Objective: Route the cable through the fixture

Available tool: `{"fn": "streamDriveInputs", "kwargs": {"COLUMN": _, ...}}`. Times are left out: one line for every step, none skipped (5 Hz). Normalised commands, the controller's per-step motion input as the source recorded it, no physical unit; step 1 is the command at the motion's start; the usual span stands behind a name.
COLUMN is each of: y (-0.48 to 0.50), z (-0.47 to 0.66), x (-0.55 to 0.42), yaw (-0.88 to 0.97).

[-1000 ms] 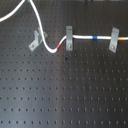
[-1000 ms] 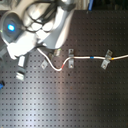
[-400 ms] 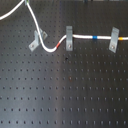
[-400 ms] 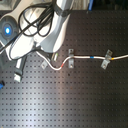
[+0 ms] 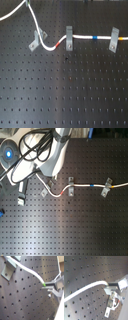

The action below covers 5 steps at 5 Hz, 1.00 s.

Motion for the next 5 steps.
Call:
{"fn": "streamDriveInputs", "kwargs": {"y": 0.498, "z": 0.29, "x": 0.248, "yaw": -0.05}}
{"fn": "streamDriveInputs", "kwargs": {"y": 0.405, "z": 0.68, "x": 0.335, "yaw": -0.13}}
{"fn": "streamDriveInputs", "kwargs": {"y": 0.180, "z": 0.60, "x": 0.217, "yaw": -0.17}}
{"fn": "streamDriveInputs", "kwargs": {"y": -0.007, "z": 0.00, "x": -0.010, "yaw": 0.00}}
{"fn": "streamDriveInputs", "kwargs": {"y": -0.005, "z": 0.02, "x": -0.007, "yaw": 0.00}}
